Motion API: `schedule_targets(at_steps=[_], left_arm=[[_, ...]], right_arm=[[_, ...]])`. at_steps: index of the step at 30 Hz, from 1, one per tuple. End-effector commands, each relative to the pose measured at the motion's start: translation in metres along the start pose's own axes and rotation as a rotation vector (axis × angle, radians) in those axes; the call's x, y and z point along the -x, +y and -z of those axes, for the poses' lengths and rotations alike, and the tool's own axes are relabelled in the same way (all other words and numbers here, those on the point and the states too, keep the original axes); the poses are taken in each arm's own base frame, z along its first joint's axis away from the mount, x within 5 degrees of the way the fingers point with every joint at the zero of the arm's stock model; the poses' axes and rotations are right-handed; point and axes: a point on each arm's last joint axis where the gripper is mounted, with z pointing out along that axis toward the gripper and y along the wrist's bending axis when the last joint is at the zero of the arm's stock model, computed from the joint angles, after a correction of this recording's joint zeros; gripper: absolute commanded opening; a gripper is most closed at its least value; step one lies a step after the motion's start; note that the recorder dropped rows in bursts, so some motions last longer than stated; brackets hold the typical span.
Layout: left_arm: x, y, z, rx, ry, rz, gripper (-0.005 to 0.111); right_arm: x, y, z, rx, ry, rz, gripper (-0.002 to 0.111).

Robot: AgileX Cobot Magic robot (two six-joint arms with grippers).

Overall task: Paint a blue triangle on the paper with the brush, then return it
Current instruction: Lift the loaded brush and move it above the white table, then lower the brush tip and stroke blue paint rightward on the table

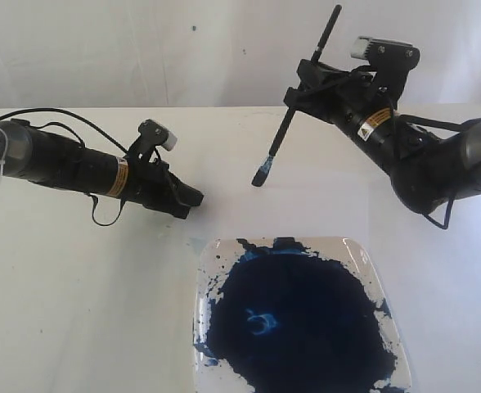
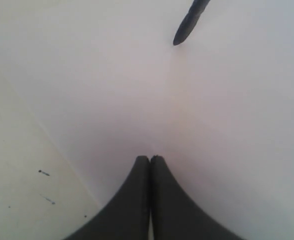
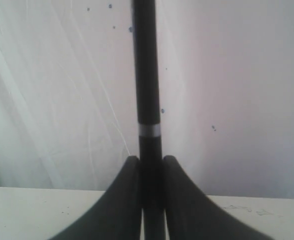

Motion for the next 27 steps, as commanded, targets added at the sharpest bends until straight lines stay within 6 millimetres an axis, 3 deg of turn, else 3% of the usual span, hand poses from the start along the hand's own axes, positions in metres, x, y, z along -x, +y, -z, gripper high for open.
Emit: schedule_targets(at_steps=[1,27], left_arm=[[-0.002,-0.001,-0.002,0.003,0.016,-0.013,0.0],[-0.002,-0.001,-0.002,0.003,0.016,-0.013,0.0]], right_arm=[[0.003,-0.004,0.0,-0.012,-0.012,0.012,0.0],[0.021,-0.053,0.018,-0.169,0.026,0.032,0.0]])
